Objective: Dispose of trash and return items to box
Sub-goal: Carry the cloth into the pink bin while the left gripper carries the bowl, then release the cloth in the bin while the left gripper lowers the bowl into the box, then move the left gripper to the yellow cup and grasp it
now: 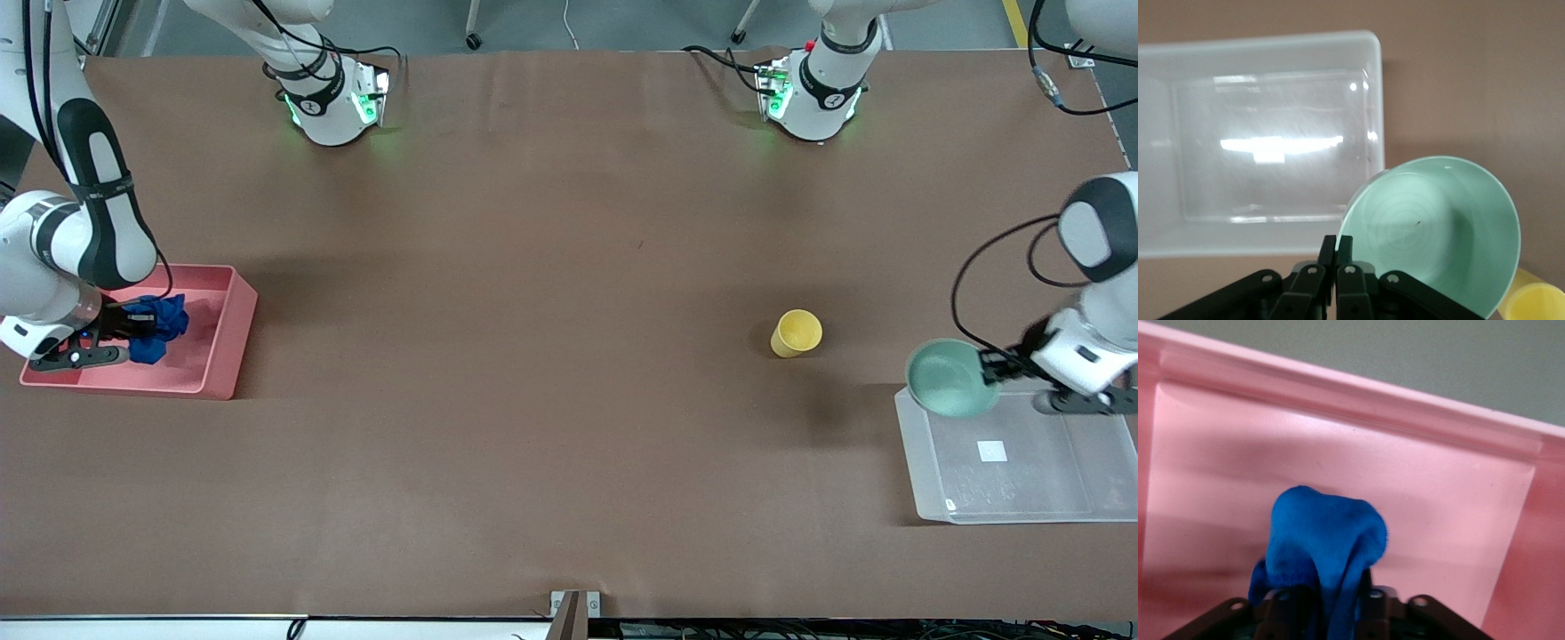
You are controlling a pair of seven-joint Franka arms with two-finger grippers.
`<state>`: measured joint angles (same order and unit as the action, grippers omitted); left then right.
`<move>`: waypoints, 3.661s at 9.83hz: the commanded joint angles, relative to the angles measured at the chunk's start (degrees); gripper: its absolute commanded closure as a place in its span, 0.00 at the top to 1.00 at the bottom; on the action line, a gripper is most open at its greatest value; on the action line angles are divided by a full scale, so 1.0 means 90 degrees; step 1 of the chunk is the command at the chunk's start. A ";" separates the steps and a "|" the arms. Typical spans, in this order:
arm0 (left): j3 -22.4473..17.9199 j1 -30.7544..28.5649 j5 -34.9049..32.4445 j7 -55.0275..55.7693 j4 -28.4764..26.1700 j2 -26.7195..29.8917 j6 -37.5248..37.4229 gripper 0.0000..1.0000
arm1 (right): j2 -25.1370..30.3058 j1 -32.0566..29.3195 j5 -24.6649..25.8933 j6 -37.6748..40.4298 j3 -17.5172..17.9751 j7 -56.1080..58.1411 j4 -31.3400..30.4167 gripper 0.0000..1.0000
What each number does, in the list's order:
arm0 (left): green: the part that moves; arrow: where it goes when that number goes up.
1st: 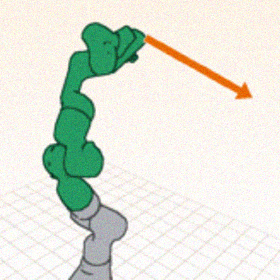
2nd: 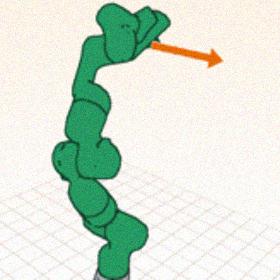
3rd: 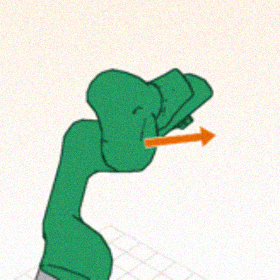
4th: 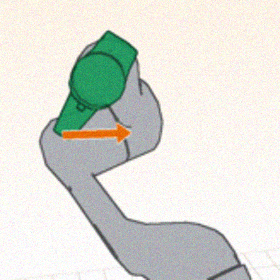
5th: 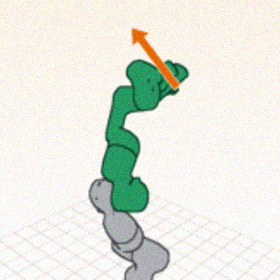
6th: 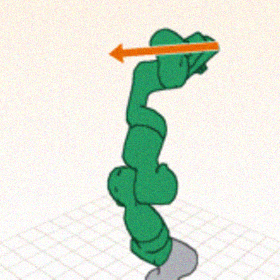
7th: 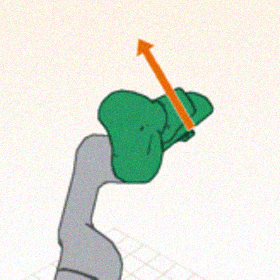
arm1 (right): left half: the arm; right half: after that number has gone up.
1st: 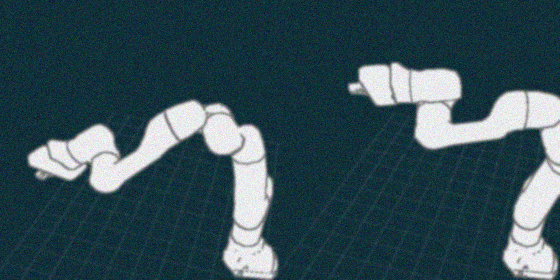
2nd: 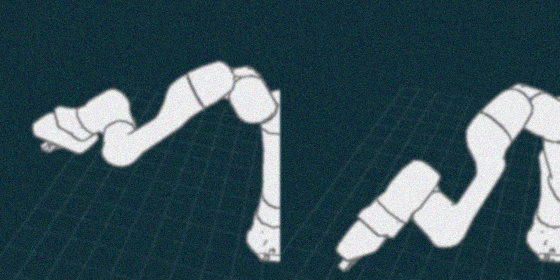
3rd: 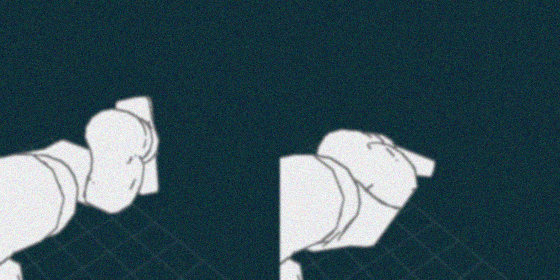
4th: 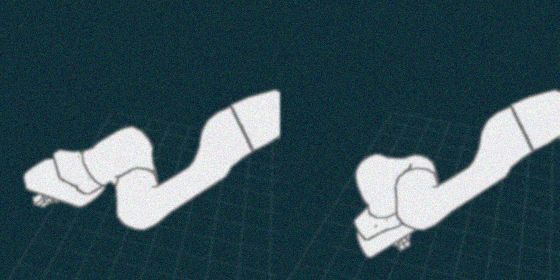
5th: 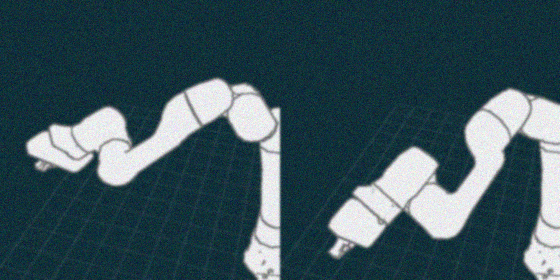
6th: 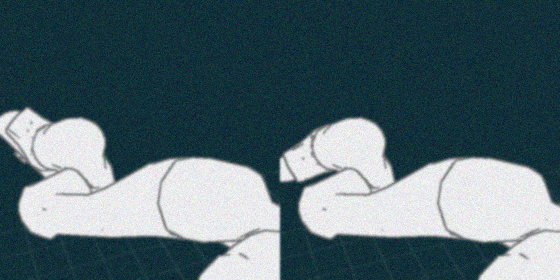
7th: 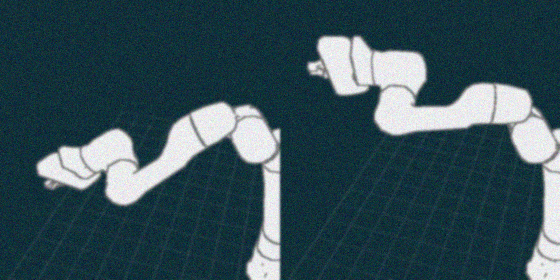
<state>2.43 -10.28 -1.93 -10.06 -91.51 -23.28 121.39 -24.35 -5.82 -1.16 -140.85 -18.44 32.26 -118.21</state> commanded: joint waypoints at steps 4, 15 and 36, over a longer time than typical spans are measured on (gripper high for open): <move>-0.0113 -0.0479 -0.0088 -0.0561 0.2189 -0.2538 0.0629 0.00 | 0.1326 0.0226 -0.0379 0.2333 0.0211 -0.1126 0.1196 1.00; -0.0153 -0.0324 -0.0098 -0.0406 0.1379 -0.1684 0.0248 0.78 | 0.2832 0.0207 0.0207 0.6392 0.1648 -0.3953 0.3857 1.00; 0.1693 0.0302 -0.0118 0.1411 -0.4041 0.0107 0.3104 0.07 | 0.2773 0.0276 0.0392 0.6470 0.1658 -0.3770 0.4091 1.00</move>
<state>17.67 -7.58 -1.93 2.37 -127.83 -20.36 148.05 0.24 -3.30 2.21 -82.72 -3.79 -0.73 -81.06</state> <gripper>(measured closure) 0.502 0.000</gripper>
